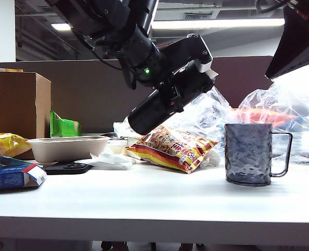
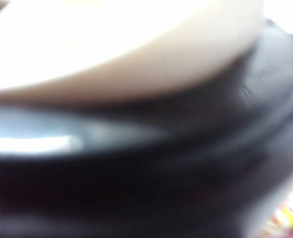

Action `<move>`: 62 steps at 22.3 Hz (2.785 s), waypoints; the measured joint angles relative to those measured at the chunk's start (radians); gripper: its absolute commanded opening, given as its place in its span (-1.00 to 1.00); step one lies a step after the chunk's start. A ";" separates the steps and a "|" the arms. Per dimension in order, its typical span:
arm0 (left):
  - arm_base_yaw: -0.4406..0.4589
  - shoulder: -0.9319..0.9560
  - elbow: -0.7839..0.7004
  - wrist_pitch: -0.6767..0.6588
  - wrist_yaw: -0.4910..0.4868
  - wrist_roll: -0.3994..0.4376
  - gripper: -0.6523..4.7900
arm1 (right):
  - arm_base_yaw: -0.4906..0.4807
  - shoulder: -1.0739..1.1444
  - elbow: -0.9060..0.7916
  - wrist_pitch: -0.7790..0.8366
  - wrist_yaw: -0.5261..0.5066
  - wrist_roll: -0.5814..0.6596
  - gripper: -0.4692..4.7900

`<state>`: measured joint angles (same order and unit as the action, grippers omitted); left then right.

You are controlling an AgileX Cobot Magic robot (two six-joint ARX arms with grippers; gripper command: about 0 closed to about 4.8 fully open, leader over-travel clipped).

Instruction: Pick up the black thermos, pour some water into the cup, then place the black thermos back on the table.

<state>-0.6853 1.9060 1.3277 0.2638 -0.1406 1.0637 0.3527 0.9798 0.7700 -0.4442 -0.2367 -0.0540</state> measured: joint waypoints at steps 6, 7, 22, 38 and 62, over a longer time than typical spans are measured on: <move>-0.035 0.064 0.066 -0.009 -0.003 0.129 -0.78 | -0.002 0.000 -0.026 0.019 -0.008 0.000 -0.84; -0.045 0.072 0.080 -0.003 -0.002 0.155 -0.78 | -0.002 0.000 -0.029 0.016 -0.019 0.000 -0.84; -0.045 0.102 0.082 0.087 0.007 0.395 -0.78 | -0.047 -0.003 -0.028 0.039 -0.055 -0.019 -0.84; -0.040 0.102 0.083 0.166 0.113 0.523 -0.78 | -0.047 -0.054 -0.029 0.015 -0.100 -0.020 -0.84; -0.016 0.108 0.140 0.188 0.166 0.713 -0.78 | -0.047 -0.054 -0.029 -0.002 -0.100 -0.027 -0.84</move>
<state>-0.7013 2.0144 1.4681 0.4522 0.0257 1.7767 0.3061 0.9257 0.7414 -0.4465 -0.3370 -0.0807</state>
